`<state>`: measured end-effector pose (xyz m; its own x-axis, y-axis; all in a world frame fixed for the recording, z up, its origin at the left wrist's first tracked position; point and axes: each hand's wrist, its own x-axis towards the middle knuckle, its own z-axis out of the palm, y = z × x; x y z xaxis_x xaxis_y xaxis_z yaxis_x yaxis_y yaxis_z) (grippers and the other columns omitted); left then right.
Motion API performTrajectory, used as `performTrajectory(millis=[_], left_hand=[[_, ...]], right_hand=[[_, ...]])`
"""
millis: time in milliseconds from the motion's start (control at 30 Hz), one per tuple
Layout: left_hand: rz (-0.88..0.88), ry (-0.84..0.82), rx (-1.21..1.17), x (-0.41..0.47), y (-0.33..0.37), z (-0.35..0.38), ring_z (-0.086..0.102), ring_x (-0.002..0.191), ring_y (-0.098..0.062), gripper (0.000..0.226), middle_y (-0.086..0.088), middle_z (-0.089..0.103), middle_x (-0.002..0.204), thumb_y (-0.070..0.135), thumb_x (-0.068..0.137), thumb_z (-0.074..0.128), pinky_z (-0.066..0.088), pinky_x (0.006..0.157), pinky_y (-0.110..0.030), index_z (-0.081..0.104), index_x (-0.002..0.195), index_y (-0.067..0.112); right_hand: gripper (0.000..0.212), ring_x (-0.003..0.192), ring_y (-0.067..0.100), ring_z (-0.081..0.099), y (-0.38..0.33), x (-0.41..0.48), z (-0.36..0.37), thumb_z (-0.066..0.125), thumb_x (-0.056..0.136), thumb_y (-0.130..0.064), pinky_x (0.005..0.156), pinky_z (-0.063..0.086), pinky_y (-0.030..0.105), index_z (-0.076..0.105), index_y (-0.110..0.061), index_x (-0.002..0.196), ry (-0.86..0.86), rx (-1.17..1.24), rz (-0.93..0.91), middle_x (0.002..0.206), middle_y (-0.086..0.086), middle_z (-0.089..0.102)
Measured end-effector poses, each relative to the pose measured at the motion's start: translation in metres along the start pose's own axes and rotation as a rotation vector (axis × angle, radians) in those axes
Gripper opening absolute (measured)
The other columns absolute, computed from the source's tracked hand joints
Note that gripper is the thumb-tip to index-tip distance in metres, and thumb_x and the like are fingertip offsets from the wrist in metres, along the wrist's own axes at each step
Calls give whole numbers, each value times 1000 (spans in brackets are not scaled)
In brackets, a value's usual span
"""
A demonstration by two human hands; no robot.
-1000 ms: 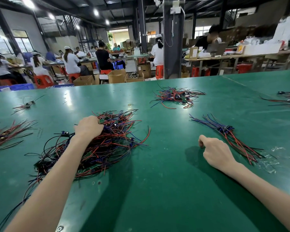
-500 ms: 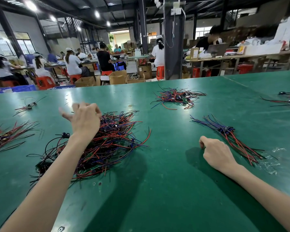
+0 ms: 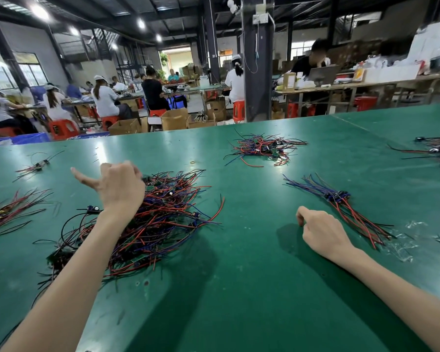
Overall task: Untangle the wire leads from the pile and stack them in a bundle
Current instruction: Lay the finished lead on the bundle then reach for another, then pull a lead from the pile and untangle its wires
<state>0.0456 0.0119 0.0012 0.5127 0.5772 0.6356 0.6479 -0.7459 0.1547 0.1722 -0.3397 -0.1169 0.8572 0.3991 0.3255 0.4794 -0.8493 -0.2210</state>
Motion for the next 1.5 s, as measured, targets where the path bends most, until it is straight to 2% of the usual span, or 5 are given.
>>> performTrajectory(millis=[267, 467, 800, 1000, 1500], left_hand=[[42, 151, -738, -2, 24, -19, 58, 81, -31, 9, -12, 62, 86, -1, 93, 42, 48, 86, -50, 49, 98, 2], [149, -118, -1026, -41, 79, -26, 60, 66, -1, 8, -2, 68, 83, 16, 100, 43, 45, 57, -12, 46, 94, 14], [176, -536, -1429, -139, 129, 2, 70, 75, -12, 17, 0, 71, 77, 2, 97, 47, 53, 78, -28, 46, 84, 14], [-157, -718, -1698, -148, 126, 8, 66, 61, -12, 12, -6, 68, 71, -4, 94, 49, 58, 68, -24, 51, 86, 6], [-124, -601, -1523, -138, 112, 19, 62, 66, 1, 14, 2, 66, 75, -1, 85, 65, 48, 68, -12, 60, 85, 13]], right_hand=[[19, 73, 31, 53, -2, -1, -2, 46, 78, 2, 58, 33, 34, 48, -15, 87, -4, 10, 11, 82, 8, 62], [19, 63, 24, 44, -5, -4, -3, 50, 82, -2, 58, 36, 33, 57, -19, 83, 26, 230, -2, 58, -4, 49], [11, 61, 16, 62, -35, -15, -22, 55, 92, -9, 59, 43, 24, 63, -15, 96, -277, 1361, 77, 73, 5, 70], [28, 71, 13, 68, -49, -24, -29, 64, 72, -14, 63, 51, 21, 64, -10, 99, -482, 1555, 67, 85, 0, 72], [28, 50, 14, 50, -55, -31, -28, 72, 65, -3, 53, 51, 28, 57, -6, 88, -656, 1493, 176, 73, 7, 52]])
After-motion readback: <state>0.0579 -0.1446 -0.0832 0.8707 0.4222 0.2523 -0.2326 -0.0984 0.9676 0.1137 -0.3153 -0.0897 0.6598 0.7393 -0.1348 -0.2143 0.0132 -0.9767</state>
